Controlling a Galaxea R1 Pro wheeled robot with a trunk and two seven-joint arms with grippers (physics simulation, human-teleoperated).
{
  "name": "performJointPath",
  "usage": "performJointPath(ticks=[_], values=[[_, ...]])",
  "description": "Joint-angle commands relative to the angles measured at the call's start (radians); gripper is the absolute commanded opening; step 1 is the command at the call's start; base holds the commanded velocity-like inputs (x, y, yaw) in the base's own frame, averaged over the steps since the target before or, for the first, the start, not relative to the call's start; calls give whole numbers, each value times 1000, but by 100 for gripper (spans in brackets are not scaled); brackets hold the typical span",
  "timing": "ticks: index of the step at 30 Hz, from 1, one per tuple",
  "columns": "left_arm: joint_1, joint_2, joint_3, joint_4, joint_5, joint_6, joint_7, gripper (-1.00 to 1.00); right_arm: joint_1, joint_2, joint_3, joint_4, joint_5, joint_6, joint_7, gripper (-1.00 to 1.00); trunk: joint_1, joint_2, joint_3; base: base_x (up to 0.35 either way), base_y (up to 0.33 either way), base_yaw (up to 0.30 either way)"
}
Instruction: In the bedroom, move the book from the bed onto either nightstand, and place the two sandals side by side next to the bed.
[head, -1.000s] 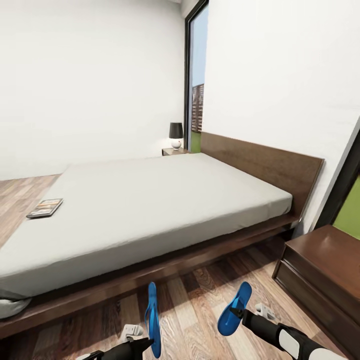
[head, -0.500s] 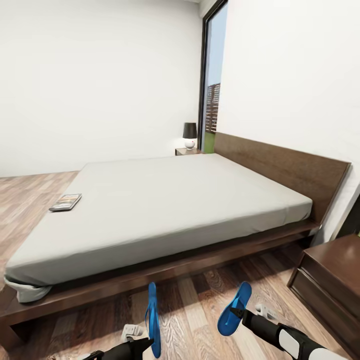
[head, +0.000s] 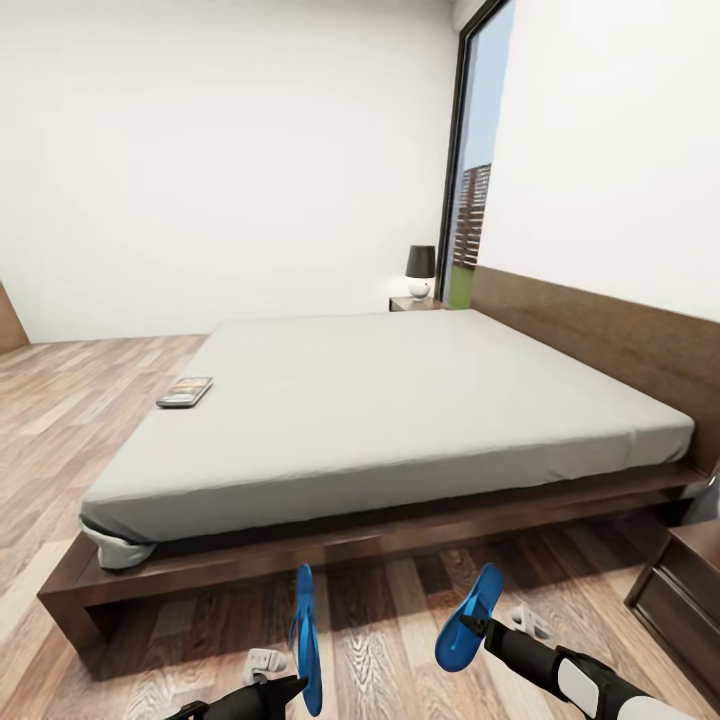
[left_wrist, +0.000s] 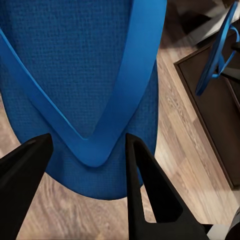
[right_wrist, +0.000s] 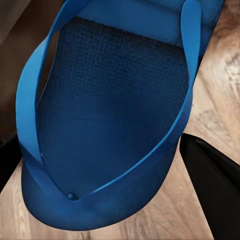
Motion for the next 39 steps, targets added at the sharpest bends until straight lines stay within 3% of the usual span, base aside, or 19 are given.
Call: performJointPath(ticks=[1, 10, 30, 39], values=[[-1, 1, -8, 0, 8, -3, -1, -100, 0, -1, 5, -1, -11, 7, 1, -100, 0, 0, -1, 0, 0, 72], [-1, 1, -8, 0, 8, -3, -1, -100, 0, -1, 5, -1, -11, 7, 2, -100, 0, 0, -1, 0, 0, 32], [-1, 1, -8, 0, 8, -3, -1, -100, 0, -1, 5, -1, -11, 7, 2, -100, 0, 0, -1, 0, 0, 280], [-1, 1, -8, 0, 8, -3, -1, -100, 0, -1, 5, -1, -11, 7, 2, -100, 0, 0, -1, 0, 0, 53]])
